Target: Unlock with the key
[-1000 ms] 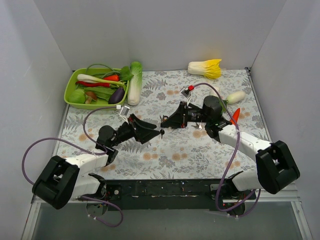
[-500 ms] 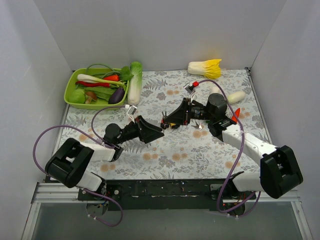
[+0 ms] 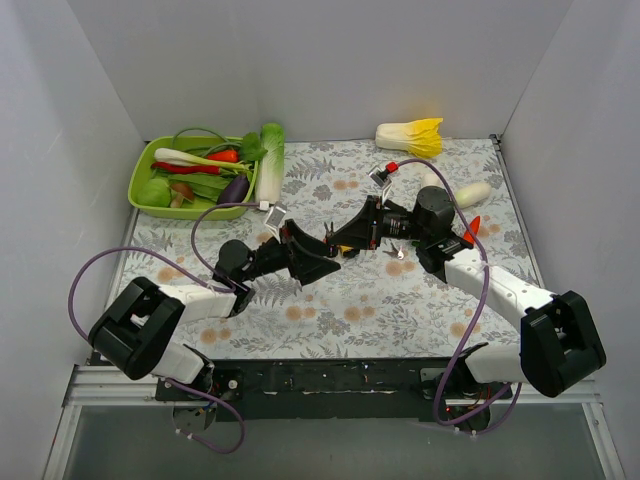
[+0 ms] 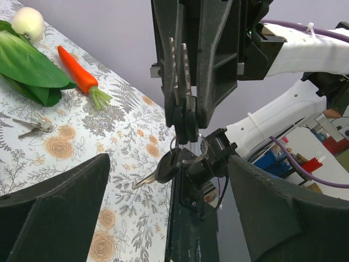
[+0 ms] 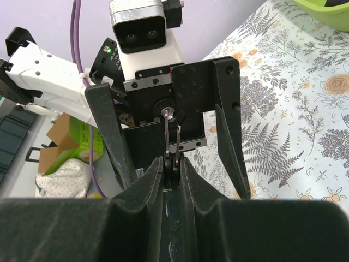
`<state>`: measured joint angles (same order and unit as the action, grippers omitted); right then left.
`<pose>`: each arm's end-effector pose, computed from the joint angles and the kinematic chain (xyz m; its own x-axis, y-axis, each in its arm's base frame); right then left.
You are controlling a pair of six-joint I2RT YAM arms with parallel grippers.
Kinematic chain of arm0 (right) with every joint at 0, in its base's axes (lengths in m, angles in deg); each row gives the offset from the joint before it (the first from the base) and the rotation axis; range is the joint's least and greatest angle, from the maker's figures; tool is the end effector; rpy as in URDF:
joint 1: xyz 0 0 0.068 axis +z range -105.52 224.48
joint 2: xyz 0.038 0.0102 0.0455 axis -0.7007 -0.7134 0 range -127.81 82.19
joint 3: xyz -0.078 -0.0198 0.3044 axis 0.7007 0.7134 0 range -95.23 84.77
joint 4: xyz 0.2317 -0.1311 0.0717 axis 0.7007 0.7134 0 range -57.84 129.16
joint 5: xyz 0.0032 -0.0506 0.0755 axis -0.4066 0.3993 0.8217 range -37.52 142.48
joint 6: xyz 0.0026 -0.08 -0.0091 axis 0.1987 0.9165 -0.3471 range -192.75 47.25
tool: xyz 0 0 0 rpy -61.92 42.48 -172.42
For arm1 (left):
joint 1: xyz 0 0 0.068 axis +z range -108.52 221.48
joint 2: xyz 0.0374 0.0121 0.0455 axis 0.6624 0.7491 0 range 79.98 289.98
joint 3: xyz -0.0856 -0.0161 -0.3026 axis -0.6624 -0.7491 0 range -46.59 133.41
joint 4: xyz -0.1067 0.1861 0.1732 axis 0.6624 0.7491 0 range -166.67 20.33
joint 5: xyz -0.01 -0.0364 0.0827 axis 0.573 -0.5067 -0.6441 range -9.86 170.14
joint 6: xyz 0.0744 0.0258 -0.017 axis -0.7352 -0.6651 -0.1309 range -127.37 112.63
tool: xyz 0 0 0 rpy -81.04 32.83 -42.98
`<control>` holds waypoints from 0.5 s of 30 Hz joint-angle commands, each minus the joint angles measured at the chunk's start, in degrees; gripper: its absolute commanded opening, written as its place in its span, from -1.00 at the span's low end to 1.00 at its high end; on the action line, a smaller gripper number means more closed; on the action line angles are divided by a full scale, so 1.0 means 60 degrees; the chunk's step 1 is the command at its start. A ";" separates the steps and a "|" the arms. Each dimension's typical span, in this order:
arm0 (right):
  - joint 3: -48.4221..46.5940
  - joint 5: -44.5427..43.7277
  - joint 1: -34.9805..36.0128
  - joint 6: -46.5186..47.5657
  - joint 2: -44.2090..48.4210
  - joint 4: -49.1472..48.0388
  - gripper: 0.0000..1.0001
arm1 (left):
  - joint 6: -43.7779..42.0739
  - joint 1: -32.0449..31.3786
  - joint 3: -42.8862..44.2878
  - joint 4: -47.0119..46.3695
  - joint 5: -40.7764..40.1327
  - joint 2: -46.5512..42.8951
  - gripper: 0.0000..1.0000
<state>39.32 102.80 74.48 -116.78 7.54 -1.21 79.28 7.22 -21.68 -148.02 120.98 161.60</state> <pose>0.2444 0.2031 0.3440 -0.6386 0.1438 -0.7560 -0.7513 0.0964 0.6529 0.2146 -0.2014 0.2650 -0.9350 -0.2770 -0.2215 0.2640 -0.1264 -0.9562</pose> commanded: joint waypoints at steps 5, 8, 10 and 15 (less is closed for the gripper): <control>-0.0247 0.0138 -0.0107 -0.0249 0.0211 -0.0753 -0.97 | -0.0409 -0.0149 0.0361 0.0407 -0.0229 -0.0011 0.28; -0.0203 0.0138 -0.0136 -0.0249 0.0196 -0.0767 -0.97 | -0.0292 -0.0164 0.0288 0.0320 -0.0302 -0.0025 0.06; -0.0174 0.0138 -0.0151 -0.0264 0.0181 -0.0782 -0.97 | -0.0204 -0.0179 0.0258 0.0232 -0.0376 0.0019 -0.05; -0.0101 0.0138 -0.0180 -0.0323 0.0152 -0.0899 -0.97 | -0.0072 -0.0208 0.0287 0.0086 -0.0391 0.0180 -0.30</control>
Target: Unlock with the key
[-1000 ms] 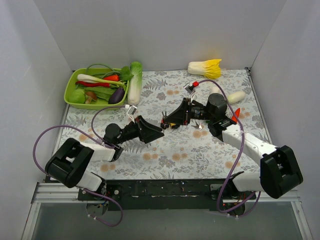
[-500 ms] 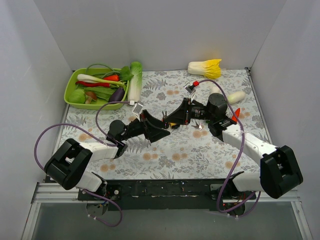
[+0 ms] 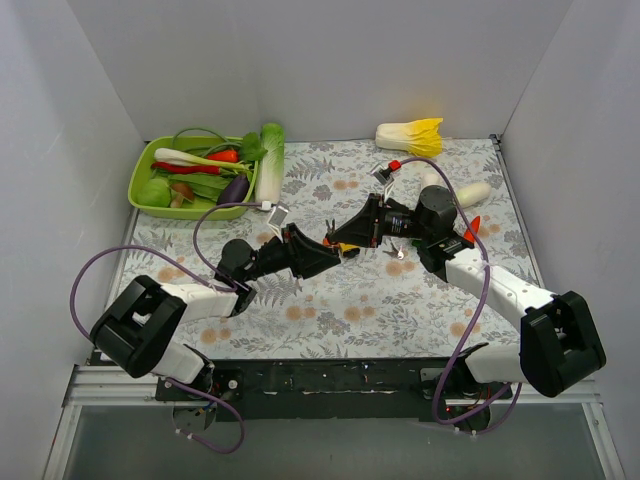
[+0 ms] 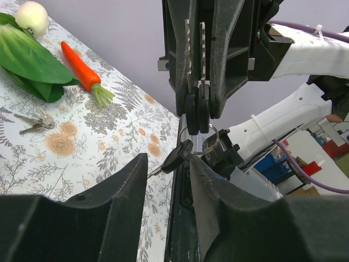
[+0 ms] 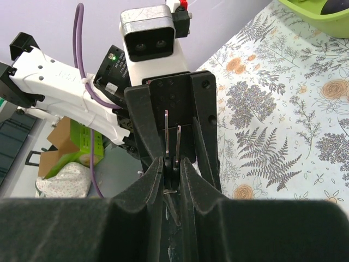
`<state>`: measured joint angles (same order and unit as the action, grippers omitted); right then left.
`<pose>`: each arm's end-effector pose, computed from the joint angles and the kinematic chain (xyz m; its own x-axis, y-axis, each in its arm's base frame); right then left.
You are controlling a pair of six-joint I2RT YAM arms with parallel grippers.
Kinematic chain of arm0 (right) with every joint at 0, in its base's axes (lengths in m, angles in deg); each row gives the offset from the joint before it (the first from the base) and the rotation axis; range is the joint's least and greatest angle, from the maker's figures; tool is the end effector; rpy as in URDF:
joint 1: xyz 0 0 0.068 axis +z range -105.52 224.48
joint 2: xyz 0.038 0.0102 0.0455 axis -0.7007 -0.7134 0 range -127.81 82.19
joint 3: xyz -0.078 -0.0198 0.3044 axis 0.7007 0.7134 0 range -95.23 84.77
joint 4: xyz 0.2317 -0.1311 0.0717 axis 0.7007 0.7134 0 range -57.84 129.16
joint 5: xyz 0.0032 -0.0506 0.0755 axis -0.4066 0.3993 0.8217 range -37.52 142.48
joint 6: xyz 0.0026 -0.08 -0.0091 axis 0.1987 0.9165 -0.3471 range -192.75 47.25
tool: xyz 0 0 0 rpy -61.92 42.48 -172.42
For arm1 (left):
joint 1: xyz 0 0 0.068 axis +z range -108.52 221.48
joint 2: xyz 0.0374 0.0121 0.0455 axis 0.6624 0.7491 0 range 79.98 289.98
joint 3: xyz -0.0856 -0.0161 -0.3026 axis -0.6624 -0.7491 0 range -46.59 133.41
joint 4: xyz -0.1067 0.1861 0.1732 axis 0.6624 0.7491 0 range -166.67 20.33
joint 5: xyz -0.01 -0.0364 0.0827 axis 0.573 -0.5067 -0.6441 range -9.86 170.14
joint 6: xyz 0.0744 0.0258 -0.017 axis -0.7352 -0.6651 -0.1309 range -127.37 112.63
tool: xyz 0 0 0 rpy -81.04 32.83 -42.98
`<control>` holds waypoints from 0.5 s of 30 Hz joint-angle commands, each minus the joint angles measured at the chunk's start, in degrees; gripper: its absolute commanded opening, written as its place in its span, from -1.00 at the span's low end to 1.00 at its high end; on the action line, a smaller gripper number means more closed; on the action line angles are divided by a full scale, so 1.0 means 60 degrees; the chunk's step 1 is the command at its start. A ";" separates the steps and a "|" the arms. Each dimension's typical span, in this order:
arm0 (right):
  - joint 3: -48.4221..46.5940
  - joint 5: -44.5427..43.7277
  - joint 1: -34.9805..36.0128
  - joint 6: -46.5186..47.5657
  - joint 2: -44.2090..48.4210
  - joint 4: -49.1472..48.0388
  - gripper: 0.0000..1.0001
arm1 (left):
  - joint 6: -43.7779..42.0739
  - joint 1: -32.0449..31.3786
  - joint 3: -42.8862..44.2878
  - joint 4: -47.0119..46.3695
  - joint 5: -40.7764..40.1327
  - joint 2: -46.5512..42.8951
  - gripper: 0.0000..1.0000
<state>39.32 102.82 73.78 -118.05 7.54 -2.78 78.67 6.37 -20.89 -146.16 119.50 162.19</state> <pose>0.2466 0.1999 0.3472 -0.6354 0.1637 -0.7546 -0.7516 0.0930 0.6530 0.2171 -0.2067 0.2628 -0.9353 -0.2854 -0.2094 0.2490 -0.1098 -0.9623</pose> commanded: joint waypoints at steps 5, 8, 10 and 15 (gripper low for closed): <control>-0.0042 0.0105 -0.0093 -0.0126 0.0167 -0.0652 -0.97 | 0.0089 -0.0066 0.0142 -0.0268 -0.0187 0.0140 -0.57; 0.0046 0.0061 -0.0122 -0.0112 0.0181 -0.0652 -0.97 | 0.0118 -0.0066 0.0127 -0.0239 -0.0158 0.0155 -0.81; 0.0104 0.0002 -0.0166 -0.0111 0.0196 -0.0666 -0.97 | 0.0176 -0.0066 0.0025 -0.0268 -0.0158 0.0140 -0.96; 0.0338 -0.0159 -0.0342 -0.0024 0.0094 -0.0652 -0.97 | 0.0323 -0.0066 -0.0195 -0.0094 -0.0012 -0.0123 -1.00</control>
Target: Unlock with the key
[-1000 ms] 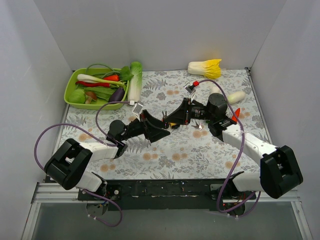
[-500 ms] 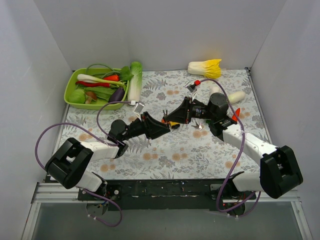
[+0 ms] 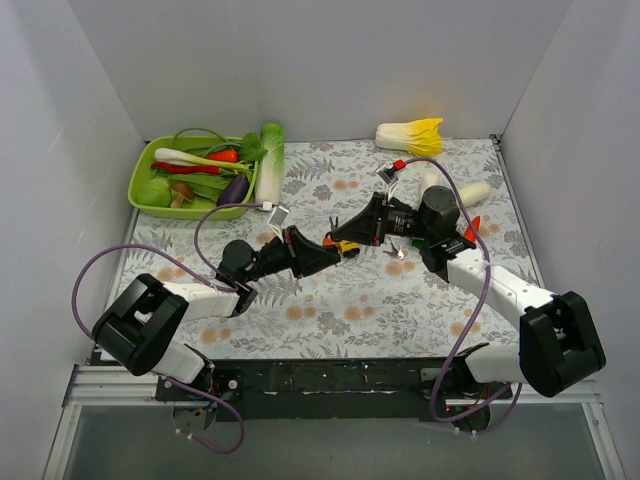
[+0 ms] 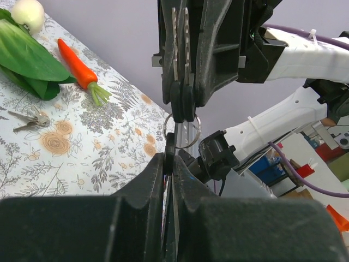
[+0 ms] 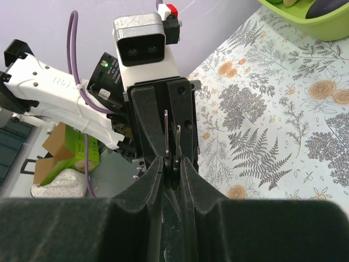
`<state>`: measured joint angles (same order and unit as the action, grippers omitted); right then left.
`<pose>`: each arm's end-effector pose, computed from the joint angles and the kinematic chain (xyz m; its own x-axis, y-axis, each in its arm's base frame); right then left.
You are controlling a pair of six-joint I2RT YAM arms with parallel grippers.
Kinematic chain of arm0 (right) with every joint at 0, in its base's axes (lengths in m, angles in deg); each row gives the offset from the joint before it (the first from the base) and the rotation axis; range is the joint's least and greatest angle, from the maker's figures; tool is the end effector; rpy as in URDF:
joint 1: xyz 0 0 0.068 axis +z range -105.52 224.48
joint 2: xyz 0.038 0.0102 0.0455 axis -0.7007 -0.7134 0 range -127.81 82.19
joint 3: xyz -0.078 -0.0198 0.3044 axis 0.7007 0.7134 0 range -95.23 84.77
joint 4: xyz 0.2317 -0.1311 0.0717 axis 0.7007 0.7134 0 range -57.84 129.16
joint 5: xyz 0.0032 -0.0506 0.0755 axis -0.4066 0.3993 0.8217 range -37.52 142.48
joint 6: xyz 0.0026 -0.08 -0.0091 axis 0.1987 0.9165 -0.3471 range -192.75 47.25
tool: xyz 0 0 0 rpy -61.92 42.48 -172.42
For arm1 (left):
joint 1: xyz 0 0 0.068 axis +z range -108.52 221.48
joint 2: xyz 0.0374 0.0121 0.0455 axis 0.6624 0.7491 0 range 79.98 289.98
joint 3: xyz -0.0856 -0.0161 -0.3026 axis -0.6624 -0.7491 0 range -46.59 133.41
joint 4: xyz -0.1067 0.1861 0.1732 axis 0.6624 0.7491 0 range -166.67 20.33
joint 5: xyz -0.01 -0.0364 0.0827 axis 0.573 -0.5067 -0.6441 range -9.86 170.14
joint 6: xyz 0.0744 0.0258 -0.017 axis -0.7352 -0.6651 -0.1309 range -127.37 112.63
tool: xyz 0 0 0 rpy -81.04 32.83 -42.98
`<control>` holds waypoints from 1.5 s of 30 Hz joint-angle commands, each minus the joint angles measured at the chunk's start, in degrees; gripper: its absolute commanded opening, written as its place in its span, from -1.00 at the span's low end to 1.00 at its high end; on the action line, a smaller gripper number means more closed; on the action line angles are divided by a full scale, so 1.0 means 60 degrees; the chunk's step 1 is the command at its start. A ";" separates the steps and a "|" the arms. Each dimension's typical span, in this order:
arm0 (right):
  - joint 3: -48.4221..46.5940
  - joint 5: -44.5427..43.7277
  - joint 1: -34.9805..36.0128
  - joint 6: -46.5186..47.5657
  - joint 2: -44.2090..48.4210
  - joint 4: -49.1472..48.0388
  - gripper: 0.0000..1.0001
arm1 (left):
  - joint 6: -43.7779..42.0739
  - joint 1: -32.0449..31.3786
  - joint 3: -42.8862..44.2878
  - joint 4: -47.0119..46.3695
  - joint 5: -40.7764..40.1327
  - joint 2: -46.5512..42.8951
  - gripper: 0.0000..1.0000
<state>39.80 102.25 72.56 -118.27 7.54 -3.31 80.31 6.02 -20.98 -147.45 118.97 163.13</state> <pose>0.2509 0.1942 0.3452 -0.6326 0.1849 -0.7521 -0.7461 0.1149 0.6559 0.2177 -0.2088 0.2607 -0.9407 -0.2856 -0.1829 0.2248 -0.1214 -0.9668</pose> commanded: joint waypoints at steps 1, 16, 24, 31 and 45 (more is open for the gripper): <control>0.0302 -0.0093 -0.0153 0.0027 0.0050 -0.0564 -0.97 | 0.0064 -0.0007 -0.0210 0.0253 0.0178 -0.0338 -1.00; 0.0362 -0.0723 -0.0197 0.2999 -0.0039 0.2053 -0.04 | 0.0035 0.0139 0.0945 0.6720 0.2799 -0.1379 -1.00; 0.0186 -0.1541 0.0519 0.6190 0.0751 0.3594 0.31 | 0.1014 0.0519 0.0757 0.8223 0.4511 -0.2389 -1.00; 0.0754 -0.3844 0.2176 0.7821 0.1338 0.4037 0.29 | 0.2422 0.0783 0.0332 0.8527 0.5686 -0.2316 -1.00; 0.2500 -0.4821 0.3859 0.9108 0.3198 0.2307 0.29 | 0.1734 0.1282 0.0171 1.2029 0.6799 -0.2565 -1.00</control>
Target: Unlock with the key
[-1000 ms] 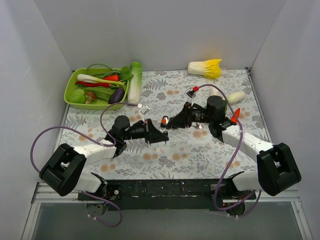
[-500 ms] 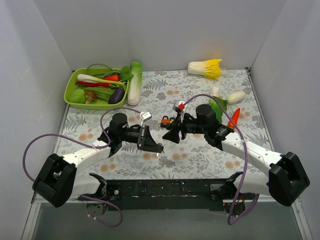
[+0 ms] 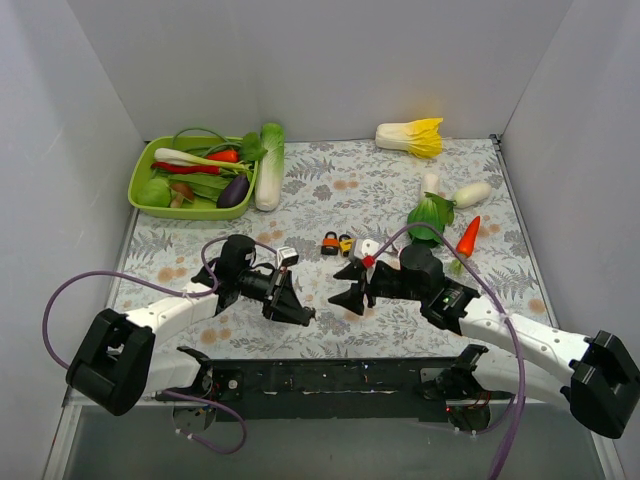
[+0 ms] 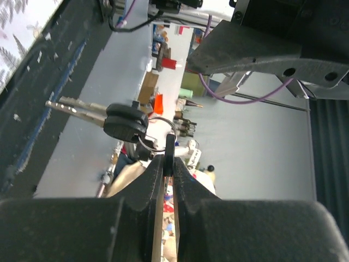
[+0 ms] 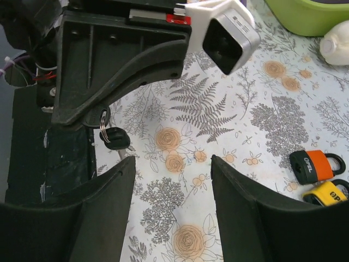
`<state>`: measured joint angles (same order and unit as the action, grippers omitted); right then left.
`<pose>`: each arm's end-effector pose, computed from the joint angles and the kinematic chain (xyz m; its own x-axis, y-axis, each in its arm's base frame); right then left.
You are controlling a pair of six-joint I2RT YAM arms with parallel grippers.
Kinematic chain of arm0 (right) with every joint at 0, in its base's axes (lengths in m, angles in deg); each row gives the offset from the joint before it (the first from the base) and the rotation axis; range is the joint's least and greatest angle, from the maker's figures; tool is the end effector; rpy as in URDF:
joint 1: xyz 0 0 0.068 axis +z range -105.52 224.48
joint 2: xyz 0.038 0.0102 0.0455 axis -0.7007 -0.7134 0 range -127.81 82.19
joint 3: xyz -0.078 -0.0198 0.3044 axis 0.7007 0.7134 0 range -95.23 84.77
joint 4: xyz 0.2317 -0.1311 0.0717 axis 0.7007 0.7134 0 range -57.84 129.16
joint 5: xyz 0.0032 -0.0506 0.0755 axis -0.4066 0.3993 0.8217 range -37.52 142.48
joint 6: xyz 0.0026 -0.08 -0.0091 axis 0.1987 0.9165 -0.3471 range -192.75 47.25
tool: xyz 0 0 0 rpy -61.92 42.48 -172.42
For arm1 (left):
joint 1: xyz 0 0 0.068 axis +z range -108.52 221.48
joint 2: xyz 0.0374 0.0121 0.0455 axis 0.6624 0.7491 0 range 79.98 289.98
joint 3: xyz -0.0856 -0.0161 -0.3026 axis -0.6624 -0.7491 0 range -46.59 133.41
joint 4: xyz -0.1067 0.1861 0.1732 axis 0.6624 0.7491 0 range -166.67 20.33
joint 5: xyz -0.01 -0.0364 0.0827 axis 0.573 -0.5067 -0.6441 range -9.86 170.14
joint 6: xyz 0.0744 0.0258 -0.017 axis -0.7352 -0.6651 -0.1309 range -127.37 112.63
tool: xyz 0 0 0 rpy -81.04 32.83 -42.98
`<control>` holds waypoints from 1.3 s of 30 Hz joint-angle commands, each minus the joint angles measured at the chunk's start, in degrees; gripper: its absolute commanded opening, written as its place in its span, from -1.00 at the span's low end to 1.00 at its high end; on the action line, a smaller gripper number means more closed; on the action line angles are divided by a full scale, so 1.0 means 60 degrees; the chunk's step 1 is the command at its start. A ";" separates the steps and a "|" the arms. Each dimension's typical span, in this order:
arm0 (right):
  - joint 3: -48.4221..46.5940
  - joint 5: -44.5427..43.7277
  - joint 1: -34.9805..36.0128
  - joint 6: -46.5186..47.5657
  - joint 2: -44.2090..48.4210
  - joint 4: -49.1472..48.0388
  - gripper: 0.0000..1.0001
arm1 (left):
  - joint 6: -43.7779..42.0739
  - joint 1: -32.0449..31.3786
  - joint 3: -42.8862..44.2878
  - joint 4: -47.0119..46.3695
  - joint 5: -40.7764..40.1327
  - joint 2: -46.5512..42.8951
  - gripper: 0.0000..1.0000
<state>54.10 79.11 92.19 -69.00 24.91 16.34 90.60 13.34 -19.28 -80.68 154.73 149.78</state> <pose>0.1432 0.2039 0.2837 -0.0631 -0.1561 -0.9857 -0.9637 0.2662 0.0195 0.1612 -0.1624 0.2129 -0.7071 0.0797 0.7026 -0.6530 0.3075 -0.6921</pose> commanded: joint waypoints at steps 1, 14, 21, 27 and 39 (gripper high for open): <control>0.0103 -0.1170 0.0749 0.1044 0.0303 -0.0982 0.28 | 0.0048 0.0061 -0.0113 0.1033 0.0913 -0.0354 -1.00; -0.0058 -0.3222 0.3620 0.3593 0.0039 -0.1320 0.27 | 0.0282 0.0061 0.0106 0.1445 0.1045 -0.0120 -1.00; 0.0044 -0.4188 0.4471 0.4252 -0.0048 -0.1217 0.24 | 0.0560 0.0061 0.0194 0.1430 0.1016 -0.0003 -1.00; 0.0044 -0.5228 0.5145 0.4984 -0.0561 -0.1656 0.17 | 0.0619 0.0061 0.0238 0.1445 0.1045 -0.0017 -1.00; 0.0279 -0.6606 0.5965 0.6156 -0.0898 -0.2651 -0.06 | 0.0649 0.0061 0.0224 0.1445 0.1075 -0.0105 -1.00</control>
<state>55.69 43.70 126.48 -35.93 20.10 7.10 94.25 13.41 -19.54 -72.37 159.19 150.02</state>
